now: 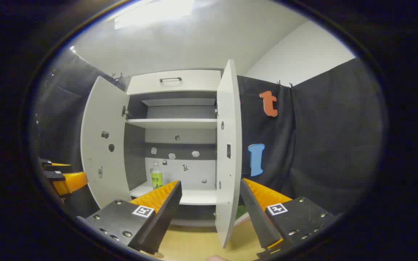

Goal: Grasp the bottle in the cabinet with the left hand and place it on the coaster, then close the right door with the right hand and the left door with the left hand.

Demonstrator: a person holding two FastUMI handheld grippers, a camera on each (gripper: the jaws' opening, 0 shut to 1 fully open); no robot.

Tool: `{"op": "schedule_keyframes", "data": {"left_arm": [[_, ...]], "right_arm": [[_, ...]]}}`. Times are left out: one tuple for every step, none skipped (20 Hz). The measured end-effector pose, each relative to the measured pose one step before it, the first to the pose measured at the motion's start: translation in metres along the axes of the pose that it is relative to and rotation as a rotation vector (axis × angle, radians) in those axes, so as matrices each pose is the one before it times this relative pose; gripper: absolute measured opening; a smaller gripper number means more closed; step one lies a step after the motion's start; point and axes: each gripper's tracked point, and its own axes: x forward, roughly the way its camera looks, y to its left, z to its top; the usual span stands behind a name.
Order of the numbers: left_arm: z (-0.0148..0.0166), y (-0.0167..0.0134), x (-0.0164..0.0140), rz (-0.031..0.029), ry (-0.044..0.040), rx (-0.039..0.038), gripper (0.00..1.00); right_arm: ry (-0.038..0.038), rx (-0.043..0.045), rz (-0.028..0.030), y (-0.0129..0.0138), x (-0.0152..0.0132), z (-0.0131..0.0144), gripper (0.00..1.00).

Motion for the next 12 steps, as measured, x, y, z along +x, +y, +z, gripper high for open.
{"op": "schedule_keyframes", "data": {"left_arm": [[-0.00162,-0.00031,0.00336,-0.00002,0.00365,0.00790,0.99],[-0.00149,0.00131,0.00363,0.00357,0.00300,0.00422,0.99],[-0.00016,0.00061,0.00439,0.00120,0.00419,-0.00127,0.98],[-0.00099,-0.00057,0.00390,-0.00112,0.00362,-0.00580,0.98],[0.00074,0.00070,0.00465,-0.00308,0.00303,-0.00790,0.98],[0.00183,0.00051,0.00560,-0.00545,-0.00225,-0.00778,1.00],[0.00147,0.00108,0.00566,-0.00196,-0.00036,-0.00333,0.98],[0.00177,0.00234,0.00602,0.00133,-0.00495,0.00035,0.98],[0.00203,0.00178,0.00762,0.00330,-0.00589,0.00357,0.98],[0.00044,0.00134,0.00662,0.00179,-0.00427,0.00722,0.98],[0.00064,0.00091,0.00659,0.00107,-0.00311,0.00909,0.98],[-0.00038,0.00120,0.00654,0.00190,-0.00454,0.00882,0.98]], "right_arm": [[0.00386,0.00315,0.00098,-0.00051,0.00185,-0.00142,0.97],[0.00472,0.00690,-0.00120,0.00000,0.00098,-0.00065,0.97],[0.00303,0.00820,0.00307,0.00130,0.00117,-0.00079,0.97],[0.00148,0.00253,0.00591,0.00252,0.00192,0.00027,0.95],[-0.00018,-0.00220,0.00297,0.00192,0.00412,0.00139,0.97],[-0.00275,-0.00493,0.00106,0.00108,0.00363,0.00169,0.97],[-0.00130,-0.00572,0.00019,-0.00044,0.00451,0.00004,0.97],[0.00491,-0.00663,-0.00406,-0.00086,0.00411,-0.00137,0.97],[0.00338,-0.00411,-0.00285,0.00123,0.00341,-0.00333,0.97],[0.00403,-0.00304,0.00102,0.00263,0.00425,-0.00242,0.97],[0.00306,-0.00416,0.00524,0.00249,0.00544,-0.00229,0.97],[0.00263,-0.00275,-0.00099,0.00151,0.00372,-0.00145,0.97]]}}
